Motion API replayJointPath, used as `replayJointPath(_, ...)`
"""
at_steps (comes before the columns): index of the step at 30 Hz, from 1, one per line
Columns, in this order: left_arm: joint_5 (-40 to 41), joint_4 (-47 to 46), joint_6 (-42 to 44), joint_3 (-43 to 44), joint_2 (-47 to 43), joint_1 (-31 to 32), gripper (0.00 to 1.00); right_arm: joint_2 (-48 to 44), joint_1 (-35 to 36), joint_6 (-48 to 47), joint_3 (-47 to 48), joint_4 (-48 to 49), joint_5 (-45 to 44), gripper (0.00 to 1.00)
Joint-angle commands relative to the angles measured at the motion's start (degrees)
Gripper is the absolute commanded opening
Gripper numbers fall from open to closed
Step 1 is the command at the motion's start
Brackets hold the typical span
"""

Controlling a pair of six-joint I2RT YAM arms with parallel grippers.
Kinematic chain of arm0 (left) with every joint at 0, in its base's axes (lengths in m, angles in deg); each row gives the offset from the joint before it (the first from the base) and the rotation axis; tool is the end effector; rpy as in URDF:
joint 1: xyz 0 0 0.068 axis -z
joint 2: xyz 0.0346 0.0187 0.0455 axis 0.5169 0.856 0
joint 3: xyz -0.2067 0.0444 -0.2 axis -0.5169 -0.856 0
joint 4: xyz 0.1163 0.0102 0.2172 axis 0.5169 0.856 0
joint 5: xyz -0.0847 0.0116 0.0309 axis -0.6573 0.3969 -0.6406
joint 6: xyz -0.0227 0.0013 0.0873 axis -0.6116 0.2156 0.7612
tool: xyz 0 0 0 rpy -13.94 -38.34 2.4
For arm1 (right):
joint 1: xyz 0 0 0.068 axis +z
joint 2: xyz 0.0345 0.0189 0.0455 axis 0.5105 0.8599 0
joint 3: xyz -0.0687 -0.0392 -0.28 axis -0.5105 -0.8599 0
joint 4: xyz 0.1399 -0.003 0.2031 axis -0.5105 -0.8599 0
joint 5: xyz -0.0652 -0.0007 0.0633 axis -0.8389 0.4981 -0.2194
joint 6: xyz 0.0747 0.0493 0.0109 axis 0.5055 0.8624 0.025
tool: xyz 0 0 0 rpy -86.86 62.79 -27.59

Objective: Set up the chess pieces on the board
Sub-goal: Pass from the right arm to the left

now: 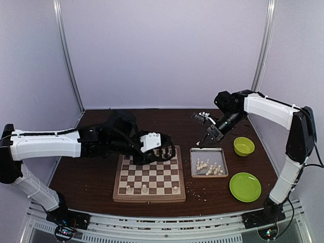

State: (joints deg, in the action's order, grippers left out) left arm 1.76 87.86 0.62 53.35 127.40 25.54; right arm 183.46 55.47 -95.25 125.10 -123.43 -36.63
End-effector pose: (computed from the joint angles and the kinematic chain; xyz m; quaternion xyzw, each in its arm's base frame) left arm 0.1844 -0.2951 0.2809 0.5985 0.6372 -0.1685 0.4554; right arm 0.2785 0.1984 0.2720 -0.3775 0.8127 0.4389 0.0661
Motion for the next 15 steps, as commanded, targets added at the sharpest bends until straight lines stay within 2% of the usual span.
replayJointPath(1,-1.1,-5.9,9.0,1.0,0.0,3.6,0.59,-4.4,3.7,-11.4,-3.1,-7.9,13.8,0.04)
replayJointPath(5,-2.3,-8.6,9.9,2.3,1.5,5.8,0.59,-6.4,6.1,-13.3,-4.2,-9.6,14.8,0.04)
replayJointPath(11,-0.6,-10.4,18.0,5.1,4.6,11.5,0.60,-2.9,10.1,-25.2,0.8,-23.1,17.4,0.05)
replayJointPath(15,-1.5,-10.1,18.7,6.7,5.7,12.4,0.58,-2.6,12.8,-25.1,1.7,-23.9,17.1,0.05)
